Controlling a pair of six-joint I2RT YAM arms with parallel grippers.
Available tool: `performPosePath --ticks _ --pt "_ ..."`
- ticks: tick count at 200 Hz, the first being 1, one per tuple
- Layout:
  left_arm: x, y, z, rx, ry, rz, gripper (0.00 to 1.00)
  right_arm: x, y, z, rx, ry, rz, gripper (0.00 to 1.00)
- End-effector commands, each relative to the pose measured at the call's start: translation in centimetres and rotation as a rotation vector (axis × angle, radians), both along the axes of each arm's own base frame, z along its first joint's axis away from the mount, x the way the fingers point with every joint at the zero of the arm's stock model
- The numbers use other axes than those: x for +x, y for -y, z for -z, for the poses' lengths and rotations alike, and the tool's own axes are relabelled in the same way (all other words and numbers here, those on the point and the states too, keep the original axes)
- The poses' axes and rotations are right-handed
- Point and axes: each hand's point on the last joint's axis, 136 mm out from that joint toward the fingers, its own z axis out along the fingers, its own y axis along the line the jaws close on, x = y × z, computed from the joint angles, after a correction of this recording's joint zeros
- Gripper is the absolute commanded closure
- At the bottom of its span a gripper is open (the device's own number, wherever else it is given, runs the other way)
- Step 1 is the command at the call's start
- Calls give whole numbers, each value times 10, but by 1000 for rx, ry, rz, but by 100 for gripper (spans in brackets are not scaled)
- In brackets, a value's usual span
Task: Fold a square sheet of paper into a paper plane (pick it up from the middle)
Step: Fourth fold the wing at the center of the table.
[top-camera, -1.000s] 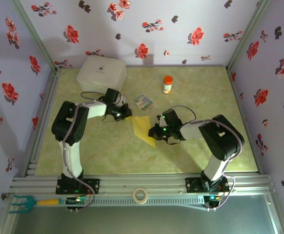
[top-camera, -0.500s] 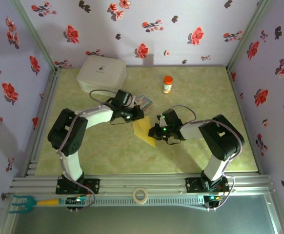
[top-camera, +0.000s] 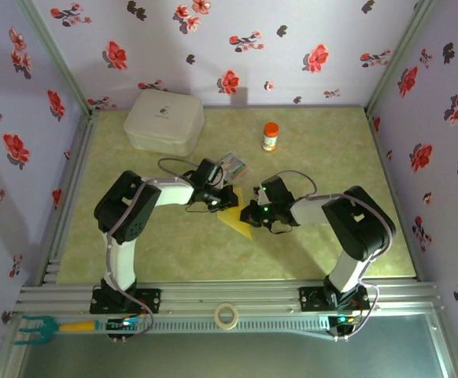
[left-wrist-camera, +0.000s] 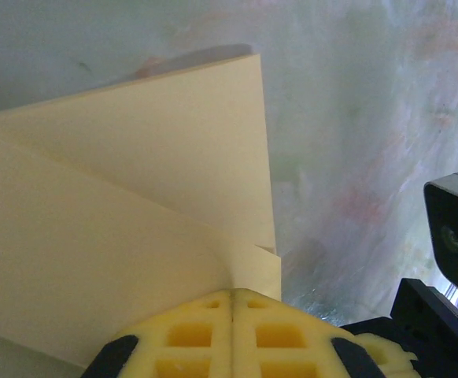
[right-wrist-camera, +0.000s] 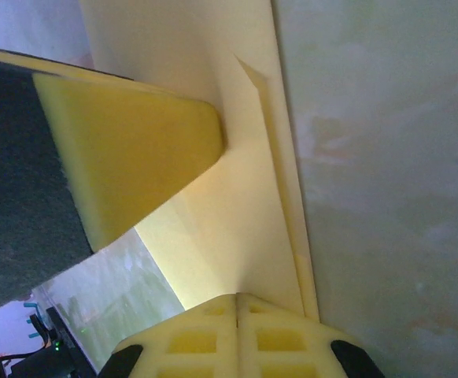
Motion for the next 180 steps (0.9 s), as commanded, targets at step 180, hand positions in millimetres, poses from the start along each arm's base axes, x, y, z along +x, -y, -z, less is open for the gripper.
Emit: performPosePath --ticks 180 --pt "-8 -24 37 115 -59 -23 98 -43 14 -14 -30 -51 -34 96"
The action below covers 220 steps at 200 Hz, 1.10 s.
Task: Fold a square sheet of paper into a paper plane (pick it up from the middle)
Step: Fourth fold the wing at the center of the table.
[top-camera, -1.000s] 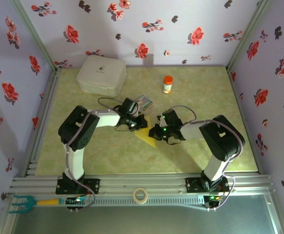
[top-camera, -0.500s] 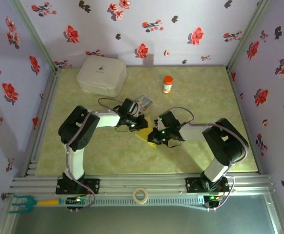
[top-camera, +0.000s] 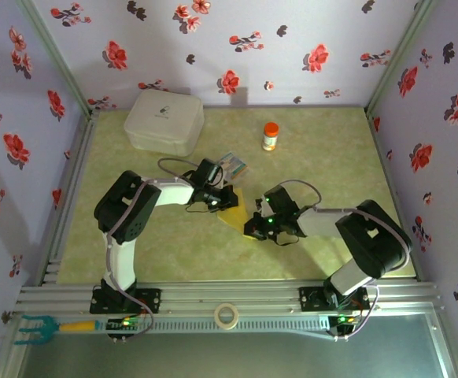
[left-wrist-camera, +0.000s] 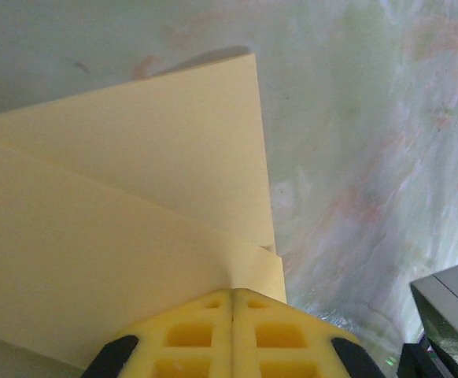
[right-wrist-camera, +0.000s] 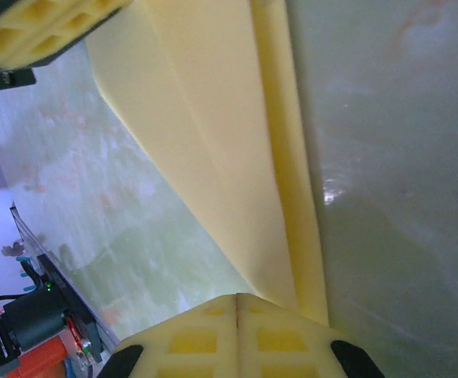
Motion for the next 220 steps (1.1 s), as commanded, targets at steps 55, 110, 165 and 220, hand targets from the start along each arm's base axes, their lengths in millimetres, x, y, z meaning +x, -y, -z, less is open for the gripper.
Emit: performPosePath --ticks 55,110,165,220 --pt "-8 -22 35 109 -63 -25 98 1 8 24 -40 -64 35 96" --pt "-9 -22 38 111 -67 -18 98 -15 20 18 -38 -74 44 96" --pt "-10 -22 36 109 -70 -19 98 -19 28 17 -36 -58 88 95" --pt "-13 -21 21 56 -73 -63 98 -4 47 -5 -119 -15 214 68"
